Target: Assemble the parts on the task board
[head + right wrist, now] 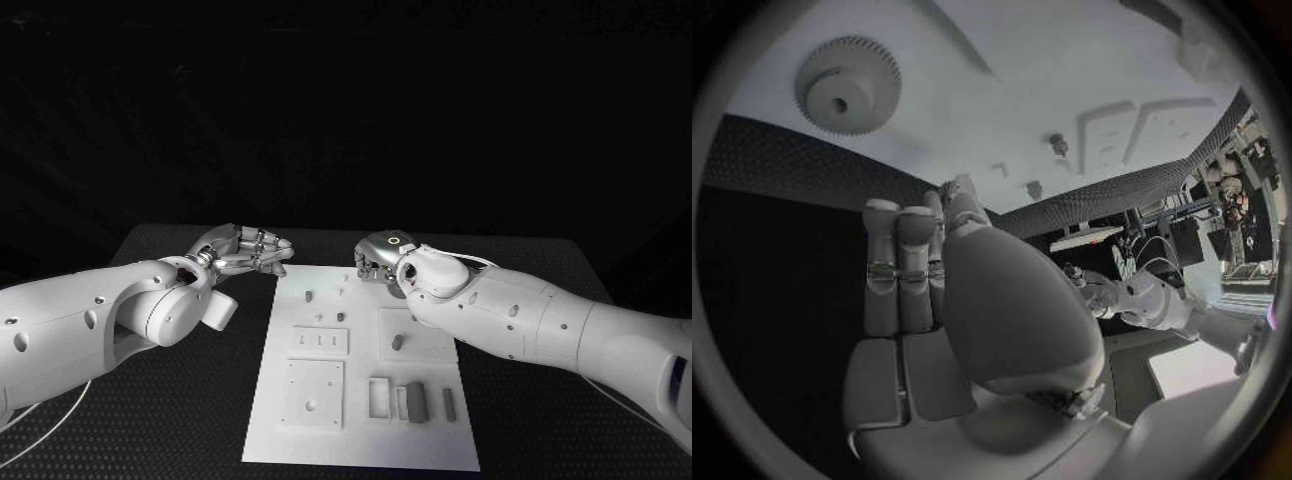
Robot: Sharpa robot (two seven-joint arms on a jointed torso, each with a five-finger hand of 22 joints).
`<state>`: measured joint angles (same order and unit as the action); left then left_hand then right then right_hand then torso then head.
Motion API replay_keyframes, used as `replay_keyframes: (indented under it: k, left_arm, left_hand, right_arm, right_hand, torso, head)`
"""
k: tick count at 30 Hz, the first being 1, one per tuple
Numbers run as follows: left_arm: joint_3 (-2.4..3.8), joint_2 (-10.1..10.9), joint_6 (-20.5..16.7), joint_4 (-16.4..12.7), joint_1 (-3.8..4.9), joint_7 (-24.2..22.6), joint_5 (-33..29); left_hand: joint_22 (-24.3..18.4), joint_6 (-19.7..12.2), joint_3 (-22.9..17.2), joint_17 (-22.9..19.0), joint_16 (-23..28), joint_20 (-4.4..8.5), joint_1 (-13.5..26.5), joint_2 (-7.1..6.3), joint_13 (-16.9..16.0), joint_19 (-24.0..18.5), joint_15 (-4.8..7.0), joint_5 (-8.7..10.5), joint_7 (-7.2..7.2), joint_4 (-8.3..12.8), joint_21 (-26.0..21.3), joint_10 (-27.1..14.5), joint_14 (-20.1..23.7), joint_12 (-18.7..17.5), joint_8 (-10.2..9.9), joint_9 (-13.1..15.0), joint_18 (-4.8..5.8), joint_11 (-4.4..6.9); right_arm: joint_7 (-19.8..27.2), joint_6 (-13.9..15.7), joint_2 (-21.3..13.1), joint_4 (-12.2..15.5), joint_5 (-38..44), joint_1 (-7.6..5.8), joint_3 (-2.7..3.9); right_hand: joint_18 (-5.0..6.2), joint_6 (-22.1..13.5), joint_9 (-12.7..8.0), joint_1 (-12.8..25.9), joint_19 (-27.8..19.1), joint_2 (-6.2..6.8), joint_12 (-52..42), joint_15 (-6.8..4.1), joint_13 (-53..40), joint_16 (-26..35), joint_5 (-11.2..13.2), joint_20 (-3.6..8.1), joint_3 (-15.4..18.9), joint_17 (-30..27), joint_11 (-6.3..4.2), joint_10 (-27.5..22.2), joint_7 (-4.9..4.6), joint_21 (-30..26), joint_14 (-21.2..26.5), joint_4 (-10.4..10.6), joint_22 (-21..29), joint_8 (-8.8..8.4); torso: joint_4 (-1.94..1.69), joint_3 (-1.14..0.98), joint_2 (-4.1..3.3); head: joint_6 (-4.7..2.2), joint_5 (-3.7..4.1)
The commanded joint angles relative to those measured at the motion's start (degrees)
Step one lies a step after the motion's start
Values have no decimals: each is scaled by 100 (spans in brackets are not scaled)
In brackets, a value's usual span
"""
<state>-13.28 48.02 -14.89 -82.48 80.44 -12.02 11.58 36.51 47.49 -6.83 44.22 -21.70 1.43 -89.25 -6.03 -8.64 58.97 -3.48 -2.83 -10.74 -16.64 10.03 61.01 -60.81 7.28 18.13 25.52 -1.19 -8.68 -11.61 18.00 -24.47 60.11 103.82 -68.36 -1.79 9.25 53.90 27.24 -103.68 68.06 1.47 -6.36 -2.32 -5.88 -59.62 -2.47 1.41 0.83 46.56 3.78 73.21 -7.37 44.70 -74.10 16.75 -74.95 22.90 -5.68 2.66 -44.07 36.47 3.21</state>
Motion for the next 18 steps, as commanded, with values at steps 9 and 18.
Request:
replay_keyframes:
  k: [9, 18]
  left_arm:
    - [6, -64, 46, -18, 9, -44, 15]
    - [12, -77, 33, -19, 10, -44, 15]
  left_hand:
    - [-9, -5, 37, 13, 43, 46, 48, 0, 2, 9, -15, -17, -4, 5, -34, 18, -42, -26, -39, -9, -60, -21]
    - [-9, -4, 38, 17, 47, 47, 47, -3, 2, 10, -14, -17, -4, 5, -36, 19, -43, -29, -40, -9, -58, -21]
  right_arm:
    - [50, 44, 297, -317, 77, 1, 3]
    - [67, 24, 345, -342, 48, 2, 3]
  right_hand:
    - [575, 32, 6, 1, 11, 34, -5, -45, 0, -41, -19, 39, -42, 10, -9, 32, 8, 29, 13, 6, -127, 16]
    - [575, 33, 6, 3, 10, 37, -3, -45, 0, -43, -19, 40, -49, 12, -9, 34, 8, 34, 14, 5, -126, 14]
  torso:
    - [-19, 7, -7]
    - [-20, 14, -8]
  head:
    - [4, 0]
    - [24, -30]
